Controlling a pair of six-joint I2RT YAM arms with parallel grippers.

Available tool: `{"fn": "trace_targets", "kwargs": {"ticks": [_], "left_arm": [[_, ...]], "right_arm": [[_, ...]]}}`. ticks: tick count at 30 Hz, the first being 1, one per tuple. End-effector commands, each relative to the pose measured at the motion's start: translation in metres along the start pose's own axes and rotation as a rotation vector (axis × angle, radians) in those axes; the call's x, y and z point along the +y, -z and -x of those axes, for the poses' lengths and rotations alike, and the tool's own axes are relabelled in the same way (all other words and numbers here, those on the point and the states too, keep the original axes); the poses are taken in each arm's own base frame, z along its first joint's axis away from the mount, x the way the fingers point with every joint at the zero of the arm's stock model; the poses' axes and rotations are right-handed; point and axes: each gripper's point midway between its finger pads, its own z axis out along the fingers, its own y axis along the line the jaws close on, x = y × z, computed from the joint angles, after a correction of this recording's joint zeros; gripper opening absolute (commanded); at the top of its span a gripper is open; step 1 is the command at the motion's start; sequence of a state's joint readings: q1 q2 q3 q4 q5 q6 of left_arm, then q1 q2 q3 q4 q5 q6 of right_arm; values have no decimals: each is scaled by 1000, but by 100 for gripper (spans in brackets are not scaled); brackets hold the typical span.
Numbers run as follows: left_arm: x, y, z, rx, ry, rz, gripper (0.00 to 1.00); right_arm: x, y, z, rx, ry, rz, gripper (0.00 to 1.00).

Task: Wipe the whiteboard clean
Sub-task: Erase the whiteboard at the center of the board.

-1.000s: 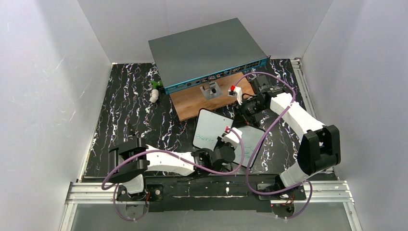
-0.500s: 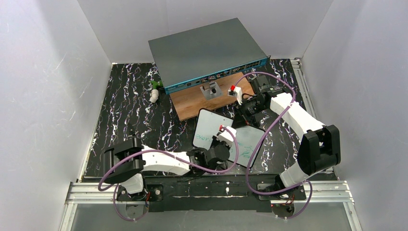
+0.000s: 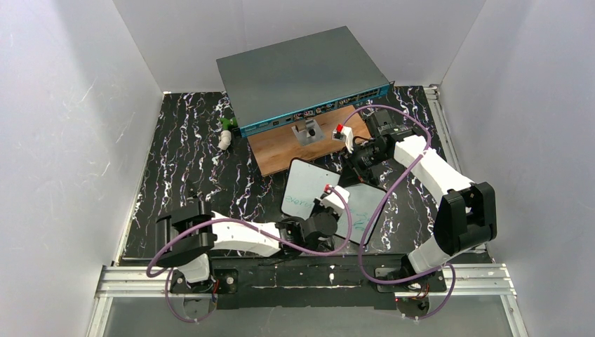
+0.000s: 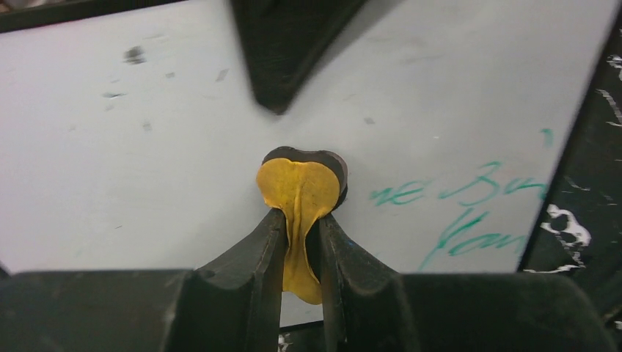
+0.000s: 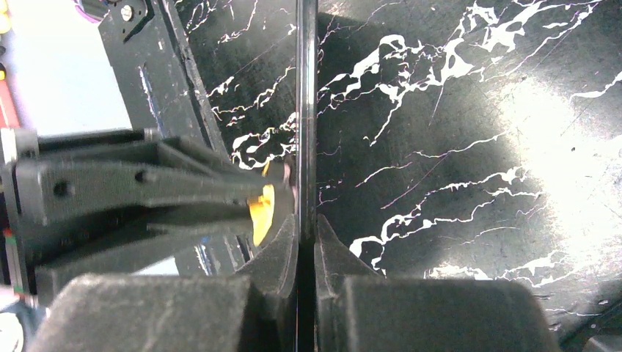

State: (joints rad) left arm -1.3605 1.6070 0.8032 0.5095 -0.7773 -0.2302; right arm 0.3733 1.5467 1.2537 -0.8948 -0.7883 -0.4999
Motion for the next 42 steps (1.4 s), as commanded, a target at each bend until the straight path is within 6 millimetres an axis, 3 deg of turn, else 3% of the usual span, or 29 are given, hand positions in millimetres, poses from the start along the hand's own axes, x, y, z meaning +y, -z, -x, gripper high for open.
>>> {"fn": "trace_targets", "kwargs": {"ticks": [1, 8, 15, 18, 24, 28, 32, 42], "left_arm": [[-29, -4, 25, -66, 15, -55, 0], [-60, -9, 31, -78, -2, -87, 0], [-57, -11, 21, -79, 21, 20, 0], [-41, -10, 17, -74, 16, 97, 0], [12, -5, 7, -41, 65, 232, 0], [21, -1, 9, -46, 82, 233, 0], [1, -3, 19, -53, 85, 167, 0], [-85, -5, 40, -75, 63, -8, 0]], "right_arm": [[1, -3, -2, 9, 38, 13, 1], [4, -3, 0, 1, 37, 23, 1], [5, -2, 1, -3, 42, 23, 1], [6, -1, 1, -3, 43, 23, 1], [6, -1, 1, -4, 43, 22, 1], [5, -1, 1, -3, 44, 20, 1], [5, -1, 1, -2, 43, 21, 1], [5, -1, 1, -1, 42, 18, 1]]}}
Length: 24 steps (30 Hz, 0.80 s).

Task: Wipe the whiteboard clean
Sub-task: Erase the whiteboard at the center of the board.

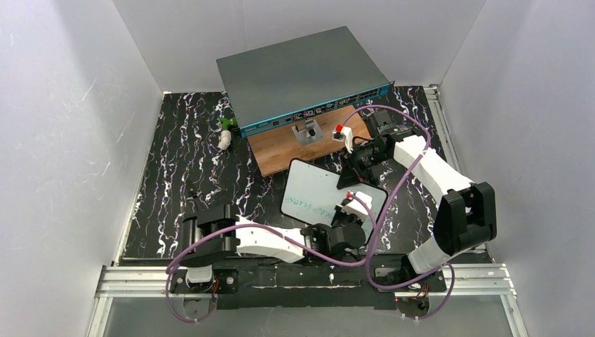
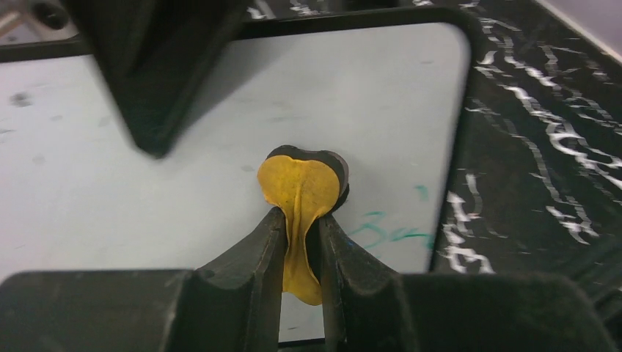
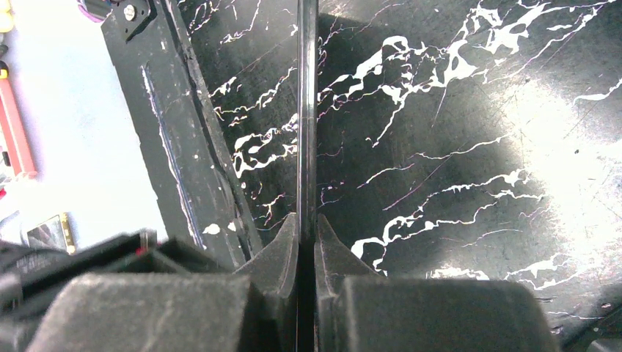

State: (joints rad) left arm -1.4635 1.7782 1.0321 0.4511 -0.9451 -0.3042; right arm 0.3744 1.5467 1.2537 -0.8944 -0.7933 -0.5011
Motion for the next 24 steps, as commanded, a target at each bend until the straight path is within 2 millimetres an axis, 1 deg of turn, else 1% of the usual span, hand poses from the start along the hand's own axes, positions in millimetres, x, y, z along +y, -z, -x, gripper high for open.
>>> {"fn": "trace_targets", "kwargs": {"ticks": [1, 3, 5, 7, 12, 15, 17, 19, 24], "left_arm": [[-37, 1, 14, -19, 12, -71, 0], [-36, -1, 10, -12, -2, -59, 0], [-27, 0, 7, -16, -8, -25, 0], [-12, 0, 7, -21, -2, 14, 0], [34, 0, 0, -9, 37, 114, 0], [49, 1, 0, -6, 50, 134, 0], [48, 1, 1, -6, 50, 127, 0], [41, 0, 5, -9, 55, 98, 0], [3, 4, 17, -29, 44, -5, 0]], "right_arm": [[3, -1, 0, 2, 41, 11, 1], [4, -1, 0, 1, 42, 12, 1], [4, 0, 1, 0, 45, 11, 1], [4, 0, 1, 0, 45, 11, 1], [4, 0, 1, 0, 45, 11, 1], [4, 0, 1, -1, 45, 11, 1], [4, 0, 1, 0, 45, 11, 1], [4, 0, 1, 0, 43, 12, 1], [3, -1, 0, 1, 43, 11, 1]]}}
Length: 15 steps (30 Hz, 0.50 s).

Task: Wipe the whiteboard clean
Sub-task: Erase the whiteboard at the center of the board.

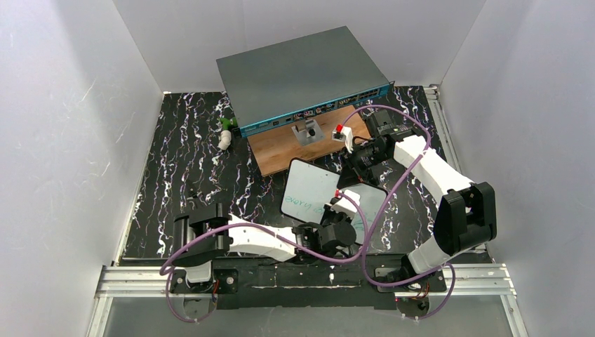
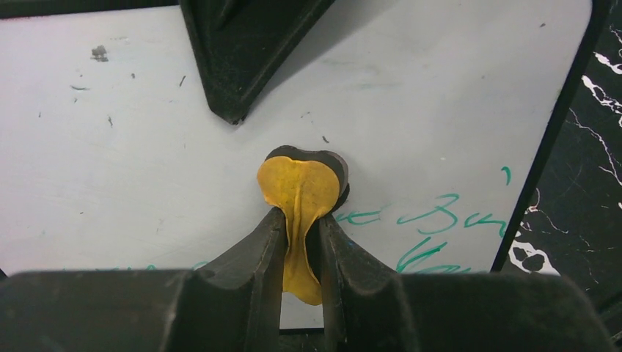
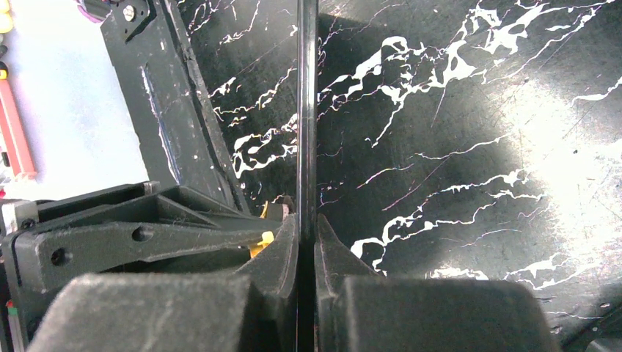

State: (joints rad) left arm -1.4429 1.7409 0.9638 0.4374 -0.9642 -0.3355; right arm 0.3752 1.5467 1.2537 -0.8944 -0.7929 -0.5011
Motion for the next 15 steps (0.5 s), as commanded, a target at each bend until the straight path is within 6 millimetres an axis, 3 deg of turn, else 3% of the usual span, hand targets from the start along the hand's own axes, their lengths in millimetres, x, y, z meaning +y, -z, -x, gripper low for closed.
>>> {"fn": "trace_targets", "kwargs": {"ticks": [1, 6, 8, 11, 15], "left_arm": [[-30, 5, 29, -45, 40, -74, 0], [-64, 5, 27, -36, 36, -142, 0], [-68, 3, 26, -31, 32, -146, 0], [-62, 2, 22, -30, 22, -116, 0], [-32, -1, 16, -30, 29, -40, 0]], "right_arm": [[3, -1, 0, 2, 43, 9, 1], [3, 0, 1, 0, 45, 8, 1], [3, 0, 1, 0, 45, 7, 1], [4, 1, 1, -2, 46, 6, 1], [4, 1, 1, -4, 47, 8, 1]]}}
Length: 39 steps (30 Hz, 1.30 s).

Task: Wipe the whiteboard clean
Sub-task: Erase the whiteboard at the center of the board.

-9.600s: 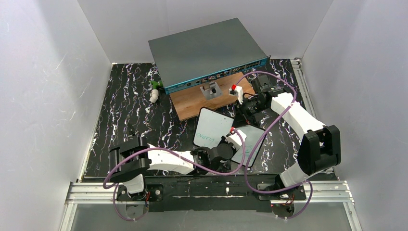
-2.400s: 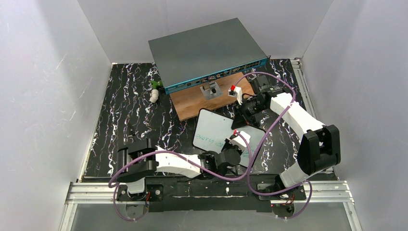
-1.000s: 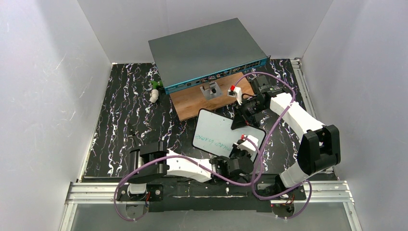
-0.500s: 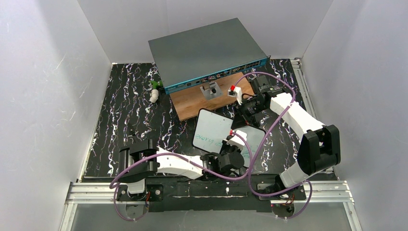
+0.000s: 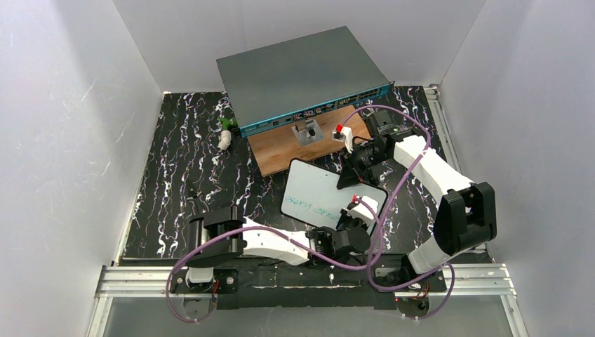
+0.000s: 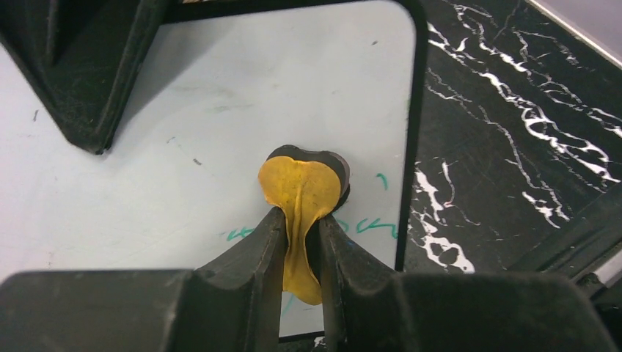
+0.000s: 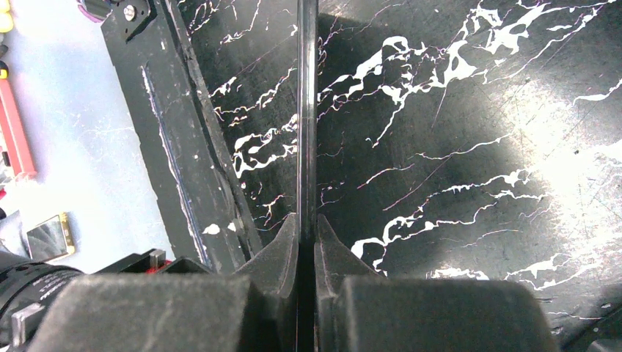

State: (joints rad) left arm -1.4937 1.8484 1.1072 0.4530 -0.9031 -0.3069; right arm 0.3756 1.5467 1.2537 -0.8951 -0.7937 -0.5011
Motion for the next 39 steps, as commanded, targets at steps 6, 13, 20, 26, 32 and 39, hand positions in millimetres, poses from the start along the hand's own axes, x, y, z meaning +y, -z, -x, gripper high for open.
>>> {"fn": "trace_targets", "kwargs": {"ticks": [6, 13, 20, 26, 32, 39], "left_arm": [[69, 0, 4, -13, 55, 162, 0], [42, -3, 8, 4, 74, 75, 0], [-12, 0, 14, 5, 46, -46, 0], [-2, -4, 8, 7, 14, 2, 0], [50, -10, -2, 26, 35, 139, 0], [82, -6, -5, 34, 79, 193, 0]], "right_arm": [[4, 2, 2, -6, 50, 6, 1], [4, 1, 1, -3, 47, 6, 1], [3, 1, 1, -3, 47, 5, 1], [4, 1, 2, -5, 49, 5, 1], [4, 2, 2, -6, 50, 5, 1], [4, 1, 2, -5, 50, 5, 1]]}}
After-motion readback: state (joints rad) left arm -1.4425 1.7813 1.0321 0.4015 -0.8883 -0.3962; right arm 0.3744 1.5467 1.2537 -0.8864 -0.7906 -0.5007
